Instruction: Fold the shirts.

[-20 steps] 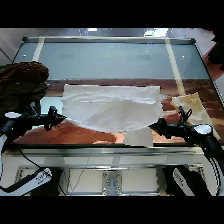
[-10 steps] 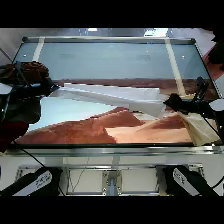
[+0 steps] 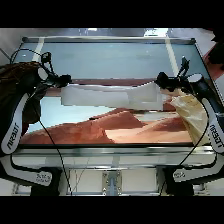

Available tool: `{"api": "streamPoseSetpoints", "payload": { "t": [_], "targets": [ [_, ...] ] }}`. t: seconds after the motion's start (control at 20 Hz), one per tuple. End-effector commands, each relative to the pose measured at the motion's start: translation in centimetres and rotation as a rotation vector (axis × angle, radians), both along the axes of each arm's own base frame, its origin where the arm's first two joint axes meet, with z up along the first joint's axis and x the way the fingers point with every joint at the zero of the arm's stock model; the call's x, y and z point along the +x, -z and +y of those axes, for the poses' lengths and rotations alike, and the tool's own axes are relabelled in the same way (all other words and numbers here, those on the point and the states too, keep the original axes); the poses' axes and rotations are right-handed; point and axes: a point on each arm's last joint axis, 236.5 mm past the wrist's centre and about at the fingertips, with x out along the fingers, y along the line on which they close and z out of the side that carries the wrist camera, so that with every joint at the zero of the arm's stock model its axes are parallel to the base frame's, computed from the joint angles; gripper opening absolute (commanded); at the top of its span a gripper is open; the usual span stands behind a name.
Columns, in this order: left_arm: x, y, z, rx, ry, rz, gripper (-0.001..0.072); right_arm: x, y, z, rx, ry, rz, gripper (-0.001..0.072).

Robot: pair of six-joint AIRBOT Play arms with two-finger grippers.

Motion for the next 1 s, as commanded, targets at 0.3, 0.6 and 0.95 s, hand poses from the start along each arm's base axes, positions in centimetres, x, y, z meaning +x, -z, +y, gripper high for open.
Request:
{"api": "streamPoseSetpoints", "payload": {
  "t": [0.3, 0.6, 0.95],
  "targets": [
    [1.8, 4.7, 0.3, 0.042, 0.003, 0.065, 0.0016, 0.8, 9.2, 1.0, 0.005, -0.026, 0.166, 0.0024],
    [4.6, -2.1, 0.1, 0.011, -0.003, -0.103, 0.0658, -0.4, 3.7, -0.2, 0.031, -0.146, 0.159, 0.04],
    [6.8, -12.1, -3.5, -0.192, -0.001, -0.293, 0.0658, -5.3, 2.3, -7.2, 0.002, -0.17, 0.253, 0.0513]
  ]
}}
